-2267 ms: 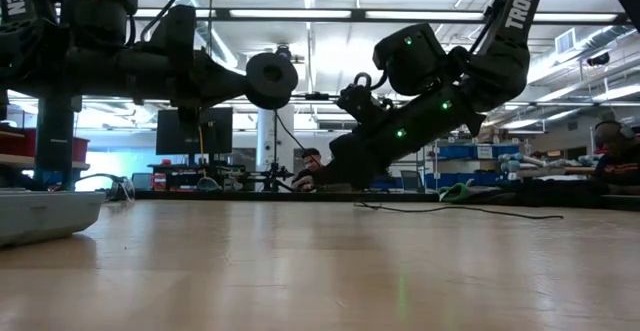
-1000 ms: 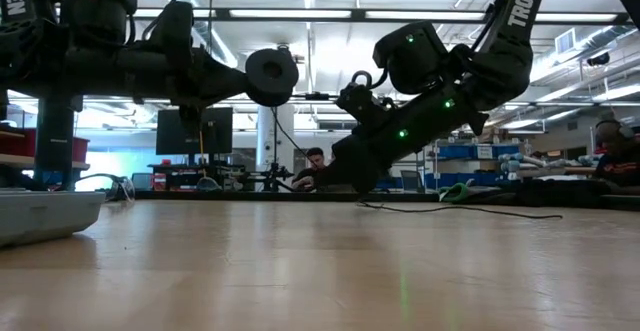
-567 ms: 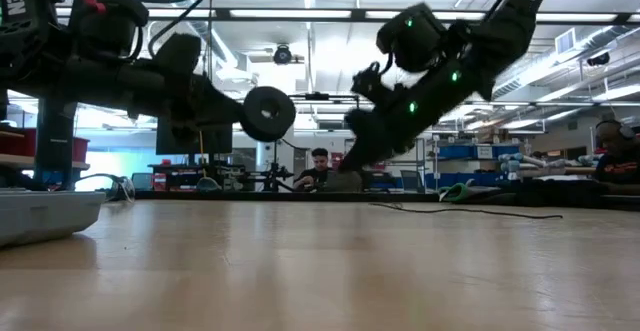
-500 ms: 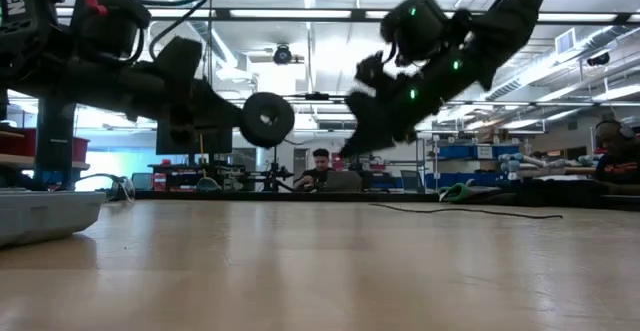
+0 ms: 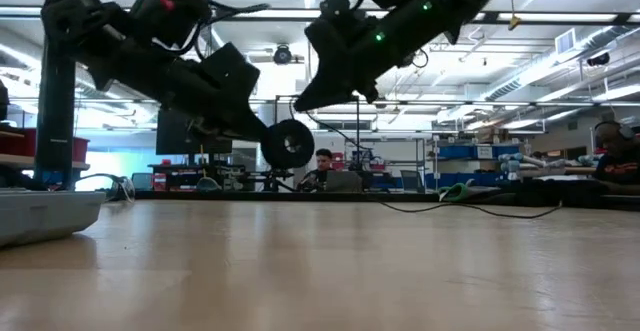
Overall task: Coil cords
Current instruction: Coil the black wire on the spool
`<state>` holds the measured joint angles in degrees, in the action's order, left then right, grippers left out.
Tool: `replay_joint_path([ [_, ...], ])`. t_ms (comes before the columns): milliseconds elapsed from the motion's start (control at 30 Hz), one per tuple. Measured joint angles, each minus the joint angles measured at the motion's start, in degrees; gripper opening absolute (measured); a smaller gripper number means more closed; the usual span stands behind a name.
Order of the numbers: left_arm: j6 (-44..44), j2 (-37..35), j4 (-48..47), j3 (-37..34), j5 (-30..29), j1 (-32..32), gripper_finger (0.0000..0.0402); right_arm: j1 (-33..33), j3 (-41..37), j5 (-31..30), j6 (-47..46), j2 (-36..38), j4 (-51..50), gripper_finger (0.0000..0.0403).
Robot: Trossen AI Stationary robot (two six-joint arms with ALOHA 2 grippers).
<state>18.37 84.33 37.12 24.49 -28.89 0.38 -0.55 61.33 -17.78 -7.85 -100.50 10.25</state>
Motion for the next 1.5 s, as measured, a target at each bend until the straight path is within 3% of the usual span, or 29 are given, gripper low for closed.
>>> replay_joint_path([
  [267,0.2,0.0,1.2,2.2,-4.3,0.0,0.0000,1.2,1.4,0.2,0.5,-1.5,0.2,0.0000],
  [500,-0.1,0.0,6.9,2.3,-4.0,0.0,0.0000,1.2,1.5,2.1,1.6,-5.3,3.4,0.0002],
  [700,0.0,0.0,8.8,2.4,-3.5,0.0,0.0000,1.2,1.2,2.7,3.9,-5.5,2.3,0.0027],
  [1000,0.3,0.0,8.4,2.4,-3.6,0.0,0.0000,2.1,1.2,3.1,8.5,-5.5,10.7,0.0046],
  [1200,0.3,0.0,10.8,2.4,-0.5,0.0,0.0000,2.0,1.2,3.0,8.1,-5.4,9.6,0.0032],
  [1500,0.2,0.0,14.2,2.3,-0.5,0.0,0.0000,2.3,1.2,5.7,8.8,-6.0,9.0,0.0002],
])
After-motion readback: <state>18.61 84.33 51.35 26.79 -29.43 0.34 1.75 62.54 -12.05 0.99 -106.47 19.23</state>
